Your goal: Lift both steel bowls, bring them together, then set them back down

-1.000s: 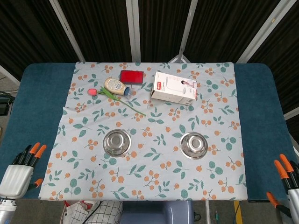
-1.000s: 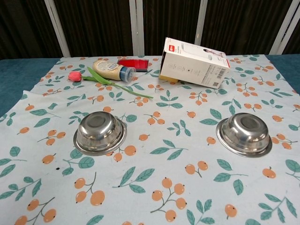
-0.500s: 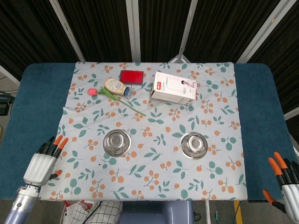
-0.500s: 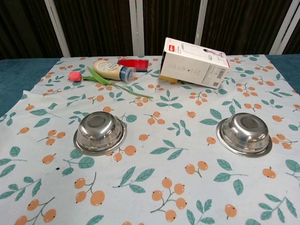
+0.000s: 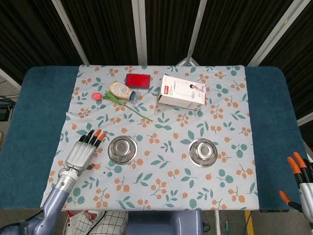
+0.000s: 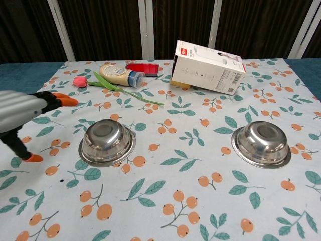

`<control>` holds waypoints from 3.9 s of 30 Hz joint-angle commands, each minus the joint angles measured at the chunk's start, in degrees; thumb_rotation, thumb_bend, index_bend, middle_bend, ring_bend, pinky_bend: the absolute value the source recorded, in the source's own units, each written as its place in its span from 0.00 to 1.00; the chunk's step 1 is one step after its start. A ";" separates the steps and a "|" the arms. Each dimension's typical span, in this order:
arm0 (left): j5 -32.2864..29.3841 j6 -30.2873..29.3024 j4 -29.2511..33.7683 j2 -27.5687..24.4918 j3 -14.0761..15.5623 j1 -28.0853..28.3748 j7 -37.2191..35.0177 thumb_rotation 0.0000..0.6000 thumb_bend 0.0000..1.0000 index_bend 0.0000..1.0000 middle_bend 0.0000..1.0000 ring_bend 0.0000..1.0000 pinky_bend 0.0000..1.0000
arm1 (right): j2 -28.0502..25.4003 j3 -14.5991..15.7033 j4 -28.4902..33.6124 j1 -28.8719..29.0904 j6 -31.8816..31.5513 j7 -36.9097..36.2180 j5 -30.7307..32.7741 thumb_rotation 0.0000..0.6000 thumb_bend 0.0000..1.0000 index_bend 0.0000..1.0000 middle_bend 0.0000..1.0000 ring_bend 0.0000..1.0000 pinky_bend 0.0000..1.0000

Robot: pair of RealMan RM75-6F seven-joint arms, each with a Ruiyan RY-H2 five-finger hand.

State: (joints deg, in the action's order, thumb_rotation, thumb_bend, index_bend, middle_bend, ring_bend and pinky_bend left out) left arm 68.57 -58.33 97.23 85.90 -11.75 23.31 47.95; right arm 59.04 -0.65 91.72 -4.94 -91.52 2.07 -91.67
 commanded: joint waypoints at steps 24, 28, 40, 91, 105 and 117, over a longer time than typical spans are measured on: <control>-22.22 7.90 -3.14 6.26 -1.19 17.32 6.84 1.00 0.16 0.00 0.05 0.00 0.19 | -1.14 -1.30 1.03 1.62 3.79 -1.68 4.89 1.00 0.27 0.00 0.00 0.00 0.09; -23.93 7.49 -4.39 7.29 -0.58 19.17 7.08 1.00 0.18 0.02 0.11 0.05 0.24 | -1.48 -1.13 1.08 1.56 3.63 -2.50 4.62 1.00 0.27 0.00 0.00 0.00 0.09; -23.72 5.08 -6.73 9.51 1.19 22.19 5.76 1.00 0.33 0.40 0.60 0.46 0.57 | -2.29 -0.92 1.07 1.48 3.56 -4.15 4.67 1.00 0.27 0.00 0.00 0.00 0.09; 5.57 0.04 -1.36 -10.48 0.70 17.27 -32.68 1.00 0.40 0.45 0.68 0.54 0.69 | 14.35 -8.85 1.24 33.30 43.86 17.27 25.97 1.00 0.27 0.00 0.00 0.00 0.10; 4.29 0.97 -3.29 -9.67 0.52 18.18 -33.75 1.00 0.39 0.45 0.68 0.54 0.69 | 17.29 -7.09 3.91 36.51 42.58 25.05 30.96 1.00 0.27 0.00 0.00 0.00 0.10; 4.32 0.13 -2.80 -10.04 0.71 18.08 -33.67 1.00 0.39 0.45 0.68 0.54 0.69 | 20.57 -6.86 3.55 41.06 43.08 30.82 38.77 1.00 0.27 0.00 0.00 0.00 0.15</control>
State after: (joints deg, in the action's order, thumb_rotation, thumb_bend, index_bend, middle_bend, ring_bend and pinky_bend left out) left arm 72.92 -58.17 94.42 75.88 -11.06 41.41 14.27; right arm 79.13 -7.62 95.53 35.44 -48.59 32.16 -53.79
